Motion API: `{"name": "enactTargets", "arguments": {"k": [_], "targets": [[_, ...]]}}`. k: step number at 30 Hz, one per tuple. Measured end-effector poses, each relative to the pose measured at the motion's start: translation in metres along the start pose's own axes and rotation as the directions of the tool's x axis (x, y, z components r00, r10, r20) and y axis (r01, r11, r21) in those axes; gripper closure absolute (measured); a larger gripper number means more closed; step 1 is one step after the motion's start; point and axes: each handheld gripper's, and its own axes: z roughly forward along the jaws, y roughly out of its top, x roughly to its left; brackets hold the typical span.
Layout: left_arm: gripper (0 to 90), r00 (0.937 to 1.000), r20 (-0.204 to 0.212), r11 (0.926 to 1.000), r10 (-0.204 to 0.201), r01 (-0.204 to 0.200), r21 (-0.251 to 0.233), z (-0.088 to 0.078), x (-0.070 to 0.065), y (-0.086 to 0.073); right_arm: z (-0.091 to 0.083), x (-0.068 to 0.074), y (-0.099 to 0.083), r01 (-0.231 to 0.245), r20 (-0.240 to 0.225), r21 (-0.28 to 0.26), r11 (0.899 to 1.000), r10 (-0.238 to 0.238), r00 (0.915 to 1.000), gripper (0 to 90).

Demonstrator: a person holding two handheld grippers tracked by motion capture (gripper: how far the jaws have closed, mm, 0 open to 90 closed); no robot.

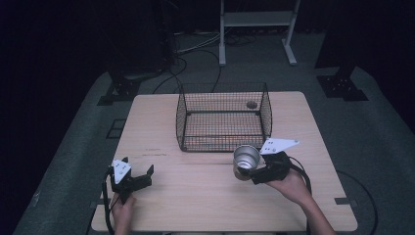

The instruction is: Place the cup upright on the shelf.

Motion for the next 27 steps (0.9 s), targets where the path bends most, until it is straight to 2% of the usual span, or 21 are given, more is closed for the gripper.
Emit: {"name": "enactTargets", "arguments": {"k": [19, 27], "targets": [[0.0, 1.0000, 0.001, 1.0000, 0.001, -0.001, -0.003, 0.000, 0.000, 0.000, -0.007, -0.008, 0.035, 0.025, -0.027, -0.026, 0.999, -0.026, 0.9993, 18.1], [0.0, 1.0000, 0.000, 1.0000, -0.001, 0.001, -0.001, 0.000, 0.000, 0.000, -0.006, -0.014, 0.046, 0.017, -0.036, -0.030, 0.999, -0.018, 0.9992, 18.1]]}}
